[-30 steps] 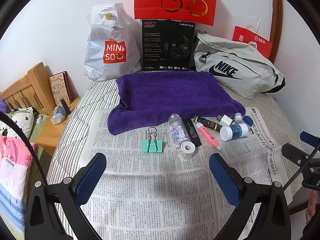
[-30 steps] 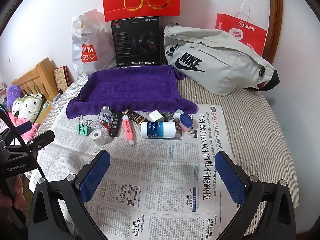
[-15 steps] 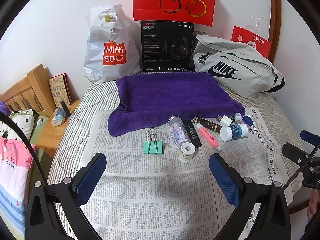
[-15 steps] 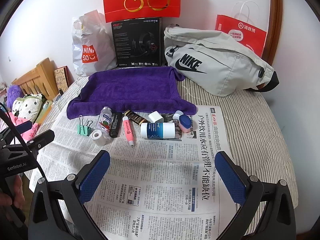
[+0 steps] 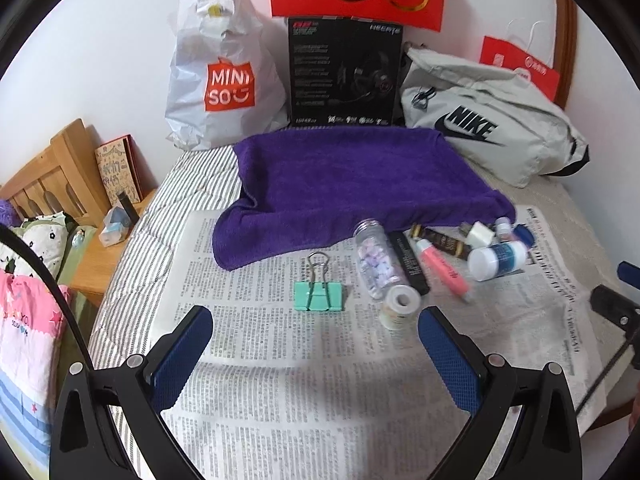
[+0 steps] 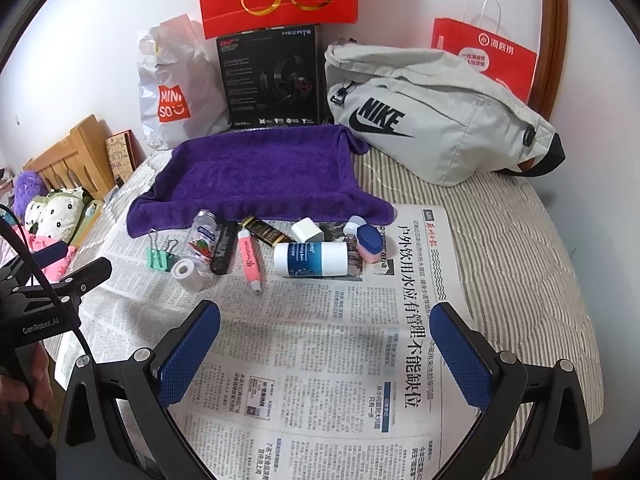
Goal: Organize rigid objects
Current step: 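Grasp the green binder clip with the left tool while the right tool grasps the white-blue balm tube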
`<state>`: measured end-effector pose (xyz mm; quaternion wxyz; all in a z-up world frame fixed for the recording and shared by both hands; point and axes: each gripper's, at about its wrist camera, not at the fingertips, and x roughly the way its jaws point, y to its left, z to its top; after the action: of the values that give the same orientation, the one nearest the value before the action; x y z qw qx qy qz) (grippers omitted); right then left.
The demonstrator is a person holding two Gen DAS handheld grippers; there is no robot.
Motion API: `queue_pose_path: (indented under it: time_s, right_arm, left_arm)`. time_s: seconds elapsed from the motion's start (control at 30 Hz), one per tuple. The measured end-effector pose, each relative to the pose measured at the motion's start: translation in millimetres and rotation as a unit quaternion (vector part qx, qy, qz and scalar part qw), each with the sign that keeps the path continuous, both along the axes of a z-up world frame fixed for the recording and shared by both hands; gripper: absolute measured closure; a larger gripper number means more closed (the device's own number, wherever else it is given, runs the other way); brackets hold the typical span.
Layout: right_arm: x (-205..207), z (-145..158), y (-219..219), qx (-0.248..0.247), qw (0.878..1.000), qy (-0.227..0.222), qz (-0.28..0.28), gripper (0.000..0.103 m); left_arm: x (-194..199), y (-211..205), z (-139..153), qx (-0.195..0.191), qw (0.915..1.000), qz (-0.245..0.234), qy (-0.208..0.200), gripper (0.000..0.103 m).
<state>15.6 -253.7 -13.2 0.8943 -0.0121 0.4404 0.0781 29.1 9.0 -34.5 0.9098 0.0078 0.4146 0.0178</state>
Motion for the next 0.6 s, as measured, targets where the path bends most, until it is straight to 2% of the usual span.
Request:
queue_pose_path:
  time_s: [0.27,0.47,0.57,0.6]
  right_arm:
    - [21.1,-24.9,-10.9,-0.007,1.000,0.025,-0.011,0.000]
    - [34.1,-46.6,-16.2,-0.010,0.999,0.050,-0.016,0.000]
    - [40.5,-56.8,-16.6,-0.015,0.998,0.062,-0.016,0.000]
    - [42.1,-59.1,-17.0,-0.015,0.998,0.065,-0.016,0.000]
  left_arm:
    - [39.0,16.1,-43.3,-0.008,0.9992,0.014,0.037,0.000]
    - [59.4,14.0,-68.4,0.010,0.9986,0.011,0.050,0.000]
    - [63.5,15.6,-75.5,0.009,0.9986,0.008,0.052,0.012]
    - [64.5,16.5,-77.0,0.005,0.9986,0.007,0.052,0.013]
